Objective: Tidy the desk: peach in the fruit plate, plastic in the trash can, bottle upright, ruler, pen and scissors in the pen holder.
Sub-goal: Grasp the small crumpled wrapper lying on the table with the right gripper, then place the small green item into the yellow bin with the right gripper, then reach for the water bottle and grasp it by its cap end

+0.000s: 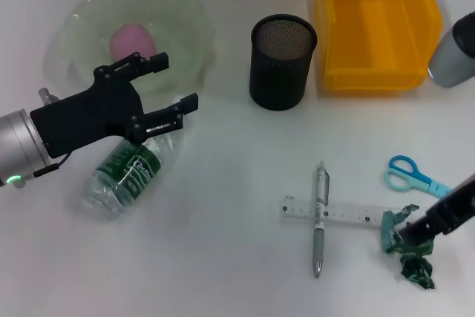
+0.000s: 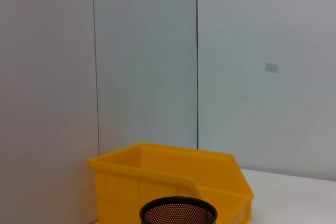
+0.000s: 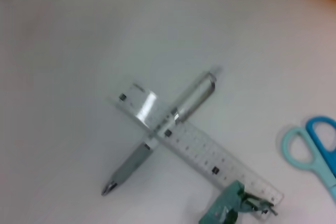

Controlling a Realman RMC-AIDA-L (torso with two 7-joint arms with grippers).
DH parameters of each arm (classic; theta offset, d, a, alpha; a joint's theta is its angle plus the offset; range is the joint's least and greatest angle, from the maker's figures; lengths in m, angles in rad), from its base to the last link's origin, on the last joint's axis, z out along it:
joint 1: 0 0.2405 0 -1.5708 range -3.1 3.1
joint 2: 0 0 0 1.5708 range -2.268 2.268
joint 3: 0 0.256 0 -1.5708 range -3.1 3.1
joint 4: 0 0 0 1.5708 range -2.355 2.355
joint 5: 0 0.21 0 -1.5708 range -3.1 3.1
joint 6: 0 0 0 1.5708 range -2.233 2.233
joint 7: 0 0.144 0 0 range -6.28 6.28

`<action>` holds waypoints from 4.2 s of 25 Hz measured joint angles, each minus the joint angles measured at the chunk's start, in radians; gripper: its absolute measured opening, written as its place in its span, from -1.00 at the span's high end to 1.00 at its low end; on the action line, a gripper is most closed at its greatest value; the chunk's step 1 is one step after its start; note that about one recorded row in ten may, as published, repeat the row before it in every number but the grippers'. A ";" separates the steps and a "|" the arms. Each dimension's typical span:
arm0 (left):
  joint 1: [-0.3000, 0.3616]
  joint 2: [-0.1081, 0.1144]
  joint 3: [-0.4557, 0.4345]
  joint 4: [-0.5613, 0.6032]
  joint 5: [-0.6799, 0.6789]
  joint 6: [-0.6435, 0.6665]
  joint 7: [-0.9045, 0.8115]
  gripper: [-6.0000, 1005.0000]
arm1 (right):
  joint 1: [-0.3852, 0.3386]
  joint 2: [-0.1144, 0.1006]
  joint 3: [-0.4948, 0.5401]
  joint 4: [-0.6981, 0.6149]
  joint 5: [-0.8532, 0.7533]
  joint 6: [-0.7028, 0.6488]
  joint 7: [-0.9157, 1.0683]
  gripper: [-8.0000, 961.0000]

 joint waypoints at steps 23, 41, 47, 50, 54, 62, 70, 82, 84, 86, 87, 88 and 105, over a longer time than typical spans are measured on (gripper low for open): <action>0.000 0.000 0.000 0.000 0.004 0.011 0.012 -0.62 | -0.035 -0.006 -0.080 0.217 0.004 0.171 -0.017 -0.06; 0.006 0.001 -0.002 0.001 0.003 0.012 0.014 -0.62 | -0.040 -0.010 0.036 -0.010 0.044 0.088 -0.064 0.97; 0.002 0.001 -0.008 0.003 -0.002 0.018 0.014 -0.62 | 0.026 -0.012 0.260 -0.092 0.044 0.166 -0.187 0.94; 0.000 0.001 -0.007 0.005 -0.003 0.031 0.014 -0.62 | 0.053 -0.012 0.356 -0.043 0.061 0.326 -0.281 0.93; 0.002 0.001 -0.007 0.010 -0.004 0.037 0.014 -0.62 | 0.081 -0.012 0.420 0.089 0.114 0.506 -0.400 0.92; -0.006 -0.002 -0.003 0.012 -0.006 0.034 0.016 -0.62 | 0.155 -0.014 0.452 0.520 0.282 0.896 -0.685 0.89; -0.011 -0.002 -0.001 0.010 -0.006 0.039 0.017 -0.62 | 0.209 -0.031 0.526 0.758 0.567 0.965 -0.957 0.59; -0.010 -0.002 -0.002 0.012 -0.002 0.046 0.016 -0.62 | 0.035 -0.010 0.538 0.468 0.671 0.785 -0.864 -0.15; -0.009 -0.001 -0.010 0.014 -0.007 0.057 0.010 -0.62 | -0.070 -0.009 0.539 0.375 0.820 0.722 -0.885 -0.23; -0.009 0.001 -0.020 0.033 -0.009 0.078 -0.069 -0.62 | -0.176 -0.009 0.536 0.328 0.973 0.677 -0.957 -0.32; -0.009 0.001 -0.020 0.033 -0.009 0.078 -0.069 -0.62 | -0.210 -0.008 0.536 0.330 1.026 0.652 -0.998 -0.36; -0.009 0.002 -0.015 0.052 -0.003 0.083 -0.112 -0.62 | -0.246 -0.008 0.538 0.339 1.072 0.623 -1.042 -0.40; 0.065 -0.008 0.626 0.983 0.624 -0.290 -1.453 -0.62 | -0.350 -0.013 0.734 0.887 1.185 0.292 -1.472 -0.72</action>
